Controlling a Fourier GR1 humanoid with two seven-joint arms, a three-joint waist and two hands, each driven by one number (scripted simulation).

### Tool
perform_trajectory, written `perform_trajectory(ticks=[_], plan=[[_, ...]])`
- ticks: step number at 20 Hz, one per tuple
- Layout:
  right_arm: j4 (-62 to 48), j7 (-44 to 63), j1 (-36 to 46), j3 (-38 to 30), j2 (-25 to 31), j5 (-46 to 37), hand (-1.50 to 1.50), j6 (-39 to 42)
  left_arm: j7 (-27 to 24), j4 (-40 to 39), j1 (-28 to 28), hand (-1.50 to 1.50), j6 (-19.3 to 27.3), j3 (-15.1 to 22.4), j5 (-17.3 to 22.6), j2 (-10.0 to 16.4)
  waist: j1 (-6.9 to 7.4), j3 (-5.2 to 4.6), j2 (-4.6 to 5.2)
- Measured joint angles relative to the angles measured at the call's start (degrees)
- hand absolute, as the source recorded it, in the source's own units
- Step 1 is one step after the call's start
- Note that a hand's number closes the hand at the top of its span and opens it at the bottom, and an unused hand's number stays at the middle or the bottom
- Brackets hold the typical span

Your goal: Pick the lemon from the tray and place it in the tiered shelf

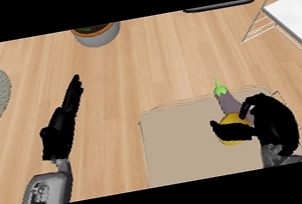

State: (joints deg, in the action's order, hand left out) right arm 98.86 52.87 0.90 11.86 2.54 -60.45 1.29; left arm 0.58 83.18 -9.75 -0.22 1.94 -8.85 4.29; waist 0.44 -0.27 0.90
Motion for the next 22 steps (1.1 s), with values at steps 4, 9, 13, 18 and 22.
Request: perform_trajectory(ticks=[4, 9, 13, 18, 22], plan=[[-3.4, 8.1, 8.1, -7.7, -1.5, -3.3, 1.50, -5.5, -0.1, 0.1, -0.7, 0.00, -0.5, 0.9, -0.1, -0.4, 1.94, 0.10, 0.53], [-7.0, 11.1, 20.2, -15.2, -2.1, -10.9, 1.50, -11.6, 0.1, -0.3, -1.8, 0.00, -1.2, 2.0, -0.2, -1.0, 4.13, 0.12, 0.78], [-11.6, 12.7, 29.5, -19.5, -2.2, -19.1, 1.50, -14.5, 0.3, -0.7, -2.5, 0.00, -1.5, 2.7, -0.5, -1.3, 5.24, 0.07, 0.83], [-17.6, 15.3, 40.1, -24.4, -2.4, -30.8, 1.50, -15.4, 0.5, -1.1, -3.0, 0.00, -1.7, 2.8, -0.5, -1.4, 5.68, -0.02, 0.66], [-22.5, 17.3, 47.5, -27.9, -2.4, -40.5, 1.50, -14.5, 0.4, -2.0, -3.3, 0.00, -1.6, 2.4, -0.5, -1.2, 5.22, -0.04, 0.56]])
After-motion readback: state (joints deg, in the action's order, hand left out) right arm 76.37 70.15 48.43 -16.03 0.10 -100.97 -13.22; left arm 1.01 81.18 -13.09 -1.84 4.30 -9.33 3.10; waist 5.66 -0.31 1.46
